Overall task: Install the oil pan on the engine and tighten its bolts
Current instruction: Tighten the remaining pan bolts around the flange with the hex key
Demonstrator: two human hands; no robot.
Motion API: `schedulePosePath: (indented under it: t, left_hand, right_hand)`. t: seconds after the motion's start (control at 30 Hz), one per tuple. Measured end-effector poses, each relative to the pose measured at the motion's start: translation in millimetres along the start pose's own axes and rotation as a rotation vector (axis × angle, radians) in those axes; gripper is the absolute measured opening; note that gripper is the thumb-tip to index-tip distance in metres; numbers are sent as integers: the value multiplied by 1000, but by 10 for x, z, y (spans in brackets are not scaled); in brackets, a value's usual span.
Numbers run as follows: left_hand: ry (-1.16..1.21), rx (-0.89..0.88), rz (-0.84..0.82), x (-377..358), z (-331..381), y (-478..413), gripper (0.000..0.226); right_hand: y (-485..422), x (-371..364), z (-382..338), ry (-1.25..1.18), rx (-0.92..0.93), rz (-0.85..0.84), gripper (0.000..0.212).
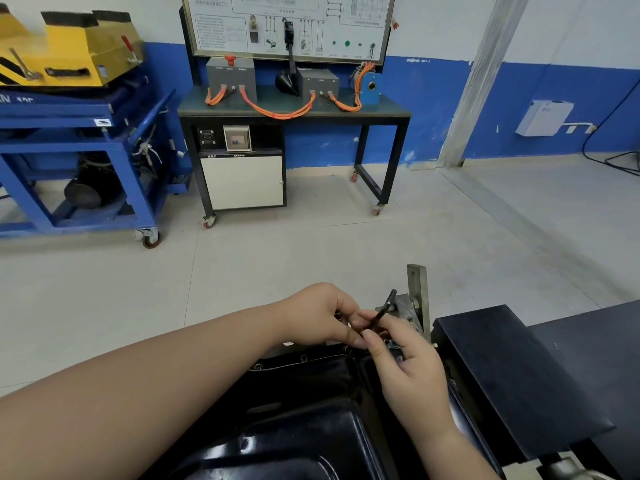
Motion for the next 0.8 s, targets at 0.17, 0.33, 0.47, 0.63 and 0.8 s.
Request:
schedulePosePath:
  t: [0.17,0.33,0.47,0.63,0.8]
  left_hand:
    - [-19,-11,10,3,10,-10,29]
    - [-9,-3,-6,8,-10,-10,17]
    - [-15,-6,-17,9,-11,-16,17]
    - [-9,-4,-32,15,-21,-10,11]
    - [-11,2,-32,27,-15,-4,14]
  right_hand:
    - [-29,5,41,-156,-61,-5,19]
    - [-166,-10,35,-481,-167,-144,16]
    - [-311,101,6,-419,-109,-252,44]
    - [-557,379,-237,272,274,-295,15]
    - [-664,372,-530,905,741,-304,49]
Point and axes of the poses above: each hand's wrist, its own y-axis away from the middle knuckle, its own x-axis out of the back of the hand, z = x × y, the point moved 6 cm from there along -y, towards the middle knuckle, and after that the axes turned 15 degrees about y, right-handed, at the moved point
